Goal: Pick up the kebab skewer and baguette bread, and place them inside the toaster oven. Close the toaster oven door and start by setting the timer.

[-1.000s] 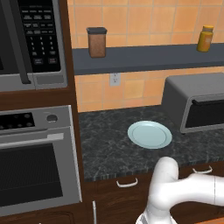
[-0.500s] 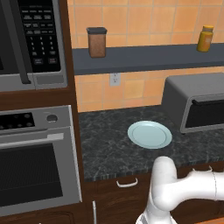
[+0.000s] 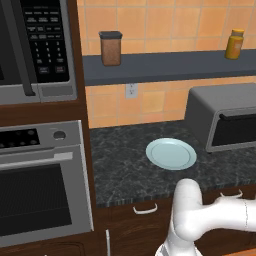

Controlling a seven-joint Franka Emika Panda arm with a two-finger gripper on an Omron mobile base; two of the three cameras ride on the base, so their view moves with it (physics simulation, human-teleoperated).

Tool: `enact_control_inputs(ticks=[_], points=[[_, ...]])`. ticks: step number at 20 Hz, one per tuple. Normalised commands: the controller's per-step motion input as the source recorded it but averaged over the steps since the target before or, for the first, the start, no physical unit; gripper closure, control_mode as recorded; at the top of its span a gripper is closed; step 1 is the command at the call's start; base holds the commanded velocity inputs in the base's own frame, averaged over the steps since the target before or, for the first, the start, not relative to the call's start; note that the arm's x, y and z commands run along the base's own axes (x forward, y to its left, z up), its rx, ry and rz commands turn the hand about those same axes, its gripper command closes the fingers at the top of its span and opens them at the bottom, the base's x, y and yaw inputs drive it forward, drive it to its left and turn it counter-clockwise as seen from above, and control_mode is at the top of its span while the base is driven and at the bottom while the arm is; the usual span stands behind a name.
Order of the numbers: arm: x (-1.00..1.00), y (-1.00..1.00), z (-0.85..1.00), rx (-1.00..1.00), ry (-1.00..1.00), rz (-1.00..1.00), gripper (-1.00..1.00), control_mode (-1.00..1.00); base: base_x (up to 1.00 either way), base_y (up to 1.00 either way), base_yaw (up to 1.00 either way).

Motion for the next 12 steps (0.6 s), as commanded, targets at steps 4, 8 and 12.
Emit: enact_control_inputs(ticks=[4,8,12], points=[[0.41,0.65,-0.09,0.23,-0.16,-0.22,-1.00,-1.00,0.00,0.00,0.00],[0.38,0.79,-0.15,0.16,-0.21,-0.23,-1.00,-1.00,0.00,0.00,0.00],[0.26,-0.09,-0.18,0.15,-0.18,-0.25,-1.00,-1.00,0.00,0.00,0.00]])
